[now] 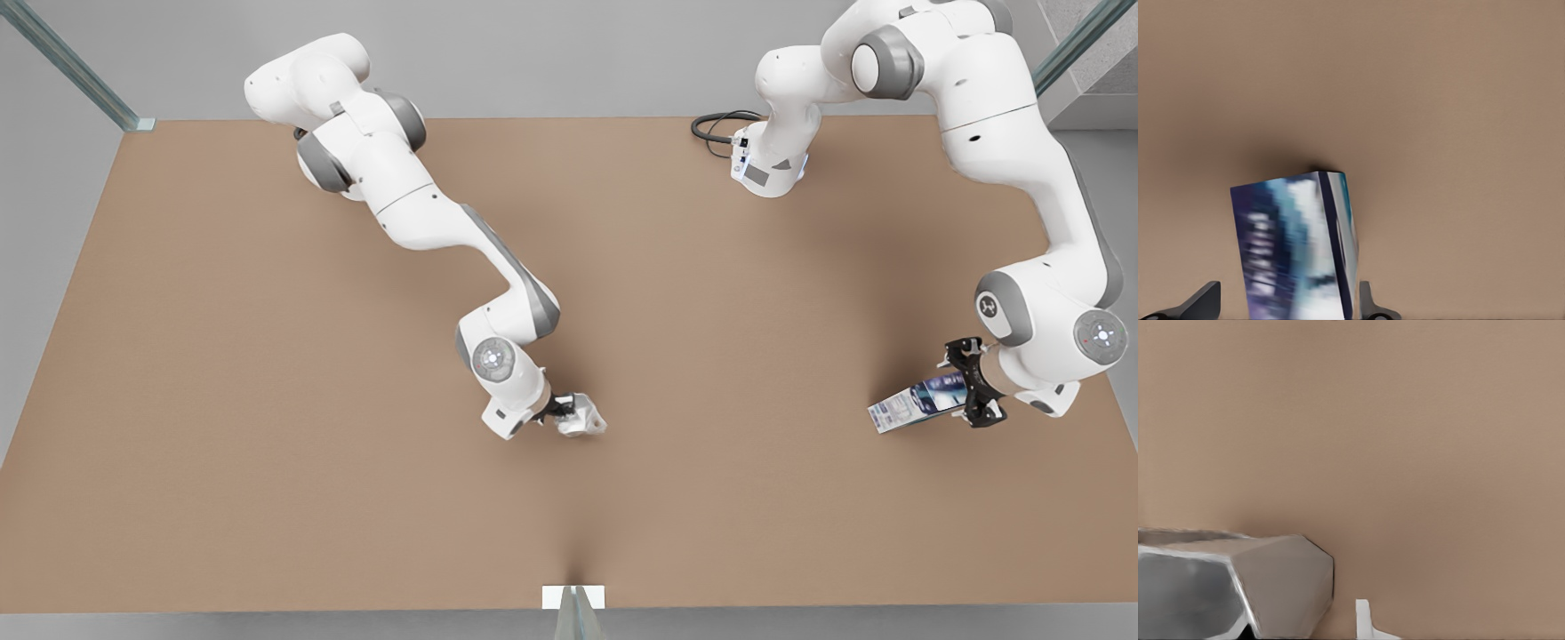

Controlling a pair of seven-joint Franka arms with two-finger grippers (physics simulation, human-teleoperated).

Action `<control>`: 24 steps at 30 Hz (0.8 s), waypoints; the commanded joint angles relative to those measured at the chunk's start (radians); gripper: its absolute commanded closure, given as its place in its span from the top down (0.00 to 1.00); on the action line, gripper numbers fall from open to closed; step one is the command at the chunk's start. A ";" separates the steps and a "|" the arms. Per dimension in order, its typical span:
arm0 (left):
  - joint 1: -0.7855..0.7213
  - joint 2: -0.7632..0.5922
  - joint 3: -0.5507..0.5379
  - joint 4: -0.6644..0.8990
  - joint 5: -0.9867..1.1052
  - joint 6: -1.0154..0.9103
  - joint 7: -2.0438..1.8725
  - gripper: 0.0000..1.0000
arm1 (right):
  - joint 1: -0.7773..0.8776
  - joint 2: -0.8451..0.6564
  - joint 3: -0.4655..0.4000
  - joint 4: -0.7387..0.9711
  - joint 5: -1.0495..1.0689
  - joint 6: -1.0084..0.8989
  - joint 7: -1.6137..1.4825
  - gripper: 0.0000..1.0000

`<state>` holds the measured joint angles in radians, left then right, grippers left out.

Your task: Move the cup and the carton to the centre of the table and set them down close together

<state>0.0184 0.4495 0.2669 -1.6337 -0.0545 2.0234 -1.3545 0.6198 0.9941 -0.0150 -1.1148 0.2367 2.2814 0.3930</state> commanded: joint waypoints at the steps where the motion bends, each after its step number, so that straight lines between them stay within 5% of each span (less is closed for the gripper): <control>1: 0.000 0.000 0.000 -0.001 0.001 0.001 0.000 1.00 | 0.000 0.000 0.001 0.000 0.029 0.004 -0.019 0.69; 4: 0.000 0.017 0.000 0.000 0.001 0.020 0.000 1.00 | 0.000 -0.002 0.001 -0.002 0.029 0.003 -0.020 0.73; 6: 0.000 0.023 0.000 0.000 0.001 0.021 0.002 1.00 | 0.000 -0.002 0.000 -0.002 0.029 0.003 -0.019 1.00; 18: -0.002 0.061 0.000 -0.001 0.004 0.043 0.002 1.00 | 0.017 -0.167 -0.080 -0.016 0.033 -0.114 -0.022 1.00; 19: -0.002 0.063 0.000 0.000 0.002 0.043 0.002 0.84 | 0.009 -0.199 -0.089 -0.016 0.033 -0.163 -0.023 1.00; 20: -0.002 0.063 0.000 0.000 0.002 0.043 0.002 0.55 | 0.001 -0.229 -0.097 -0.016 0.032 -0.188 -0.026 1.00; 24: -0.002 0.077 0.000 0.000 0.002 0.054 0.002 0.55 | -0.074 -0.448 -0.194 -0.214 0.033 -0.329 -0.161 1.00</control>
<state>0.0175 0.5252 0.2653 -1.6309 -0.0550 2.0789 -1.3595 0.5411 0.5261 -0.2350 -1.3342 0.2686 1.9218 0.2003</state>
